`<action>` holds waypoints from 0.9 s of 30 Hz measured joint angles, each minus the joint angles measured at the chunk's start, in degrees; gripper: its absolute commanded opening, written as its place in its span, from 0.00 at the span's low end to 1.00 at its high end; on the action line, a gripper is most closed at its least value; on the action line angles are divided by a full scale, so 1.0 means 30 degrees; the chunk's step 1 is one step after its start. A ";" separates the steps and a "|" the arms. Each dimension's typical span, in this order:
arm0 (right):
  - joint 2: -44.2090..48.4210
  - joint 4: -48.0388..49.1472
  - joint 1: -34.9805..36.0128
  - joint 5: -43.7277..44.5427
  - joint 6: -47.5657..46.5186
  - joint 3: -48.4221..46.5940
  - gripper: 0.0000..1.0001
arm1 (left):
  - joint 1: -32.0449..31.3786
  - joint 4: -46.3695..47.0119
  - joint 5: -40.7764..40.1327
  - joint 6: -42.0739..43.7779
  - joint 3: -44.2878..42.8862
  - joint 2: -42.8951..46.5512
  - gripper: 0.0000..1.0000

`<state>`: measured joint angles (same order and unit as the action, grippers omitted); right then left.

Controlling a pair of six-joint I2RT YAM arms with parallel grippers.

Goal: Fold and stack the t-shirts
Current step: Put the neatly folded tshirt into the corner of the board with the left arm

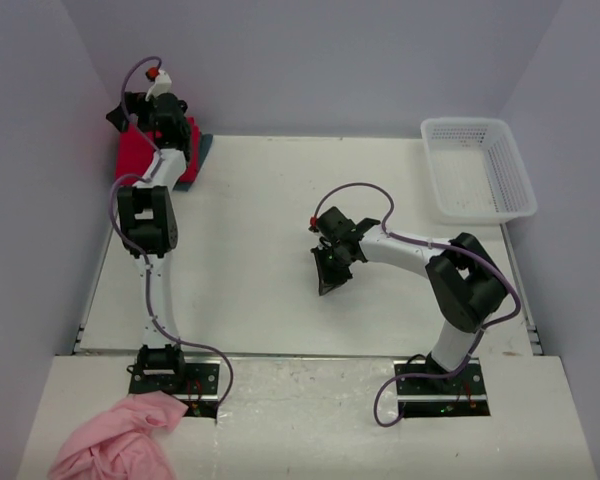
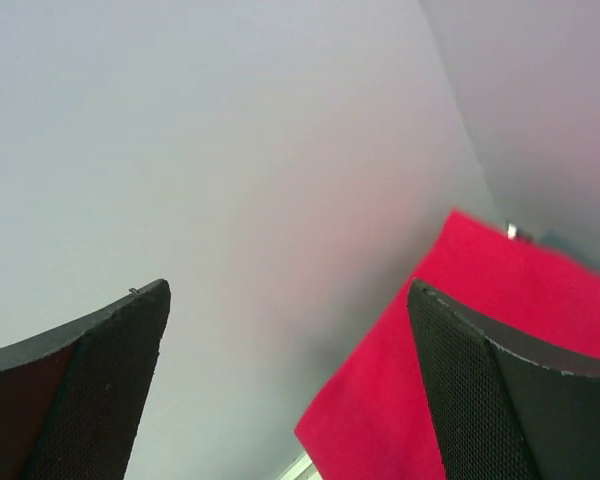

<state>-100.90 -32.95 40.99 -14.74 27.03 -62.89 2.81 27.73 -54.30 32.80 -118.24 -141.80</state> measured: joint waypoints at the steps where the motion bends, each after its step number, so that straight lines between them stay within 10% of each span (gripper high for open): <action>1: 0.0007 0.0022 0.0000 -0.0007 0.0000 0.0000 0.00 | -0.0248 0.0627 -0.0342 0.0525 0.0015 0.0357 1.00; 10: 0.0488 -0.0291 0.0015 0.0379 -0.0044 -0.0554 0.00 | -0.4022 -0.0080 -0.2448 0.1566 -0.1654 0.3096 1.00; 16: 0.2200 -0.0561 0.0051 0.1668 -0.0240 -0.1173 0.15 | -0.6462 -1.0630 -0.1523 -0.6477 -0.1435 0.6484 1.00; 27: 0.5340 0.1377 0.0051 0.5654 -0.0860 -0.0321 0.26 | -0.6907 -1.7588 0.7359 -1.7376 1.0841 1.9584 1.00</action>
<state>-84.88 -28.82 41.15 2.22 24.45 -63.86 -17.91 -25.04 -32.23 -19.33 -85.71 -83.05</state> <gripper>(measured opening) 0.235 0.994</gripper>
